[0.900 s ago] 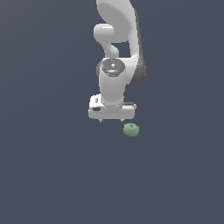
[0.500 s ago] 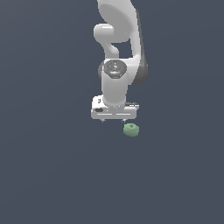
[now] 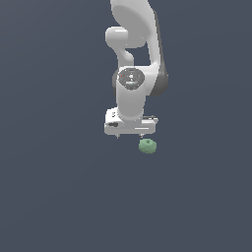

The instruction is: Pick up the object and move it to a goal position.

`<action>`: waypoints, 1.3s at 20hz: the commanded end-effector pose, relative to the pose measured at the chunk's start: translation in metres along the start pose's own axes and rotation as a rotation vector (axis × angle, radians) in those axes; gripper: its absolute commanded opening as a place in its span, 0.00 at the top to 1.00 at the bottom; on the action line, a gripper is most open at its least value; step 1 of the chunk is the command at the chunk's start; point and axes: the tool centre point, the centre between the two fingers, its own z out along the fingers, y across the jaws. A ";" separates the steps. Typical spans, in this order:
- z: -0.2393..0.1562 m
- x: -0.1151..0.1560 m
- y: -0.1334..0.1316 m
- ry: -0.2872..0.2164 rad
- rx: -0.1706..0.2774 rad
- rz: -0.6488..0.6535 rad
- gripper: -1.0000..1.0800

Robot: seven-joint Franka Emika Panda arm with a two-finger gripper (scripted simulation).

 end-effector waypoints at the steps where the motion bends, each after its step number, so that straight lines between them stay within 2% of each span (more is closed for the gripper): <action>1: 0.001 0.000 -0.002 0.000 -0.001 -0.021 0.04; 11: 0.007 0.000 -0.014 0.003 -0.008 -0.219 0.04; 26: 0.022 0.000 -0.047 0.013 -0.022 -0.707 0.04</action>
